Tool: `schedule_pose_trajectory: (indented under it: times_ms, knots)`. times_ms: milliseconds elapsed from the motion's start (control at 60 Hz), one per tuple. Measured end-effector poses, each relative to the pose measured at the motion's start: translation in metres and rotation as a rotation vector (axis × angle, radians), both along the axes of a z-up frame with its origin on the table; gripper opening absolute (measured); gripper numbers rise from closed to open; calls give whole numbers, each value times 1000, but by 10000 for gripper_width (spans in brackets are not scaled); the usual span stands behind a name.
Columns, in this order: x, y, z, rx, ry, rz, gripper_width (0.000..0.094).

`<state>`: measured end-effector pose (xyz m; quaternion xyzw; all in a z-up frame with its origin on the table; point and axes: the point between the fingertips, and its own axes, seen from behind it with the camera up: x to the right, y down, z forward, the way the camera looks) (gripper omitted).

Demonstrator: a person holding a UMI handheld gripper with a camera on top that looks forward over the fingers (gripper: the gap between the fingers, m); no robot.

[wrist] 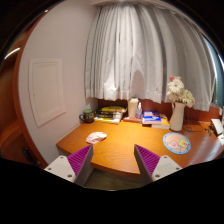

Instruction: Arrange mouse

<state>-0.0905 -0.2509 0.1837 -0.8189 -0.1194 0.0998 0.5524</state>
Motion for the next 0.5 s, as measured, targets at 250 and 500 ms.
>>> schedule_pose_trajectory:
  times_ms: [250,500]
  knots:
    - [-69,2,-97,-136,-28,8,822]
    - [-145,67,-155,-219,-45,-63,833]
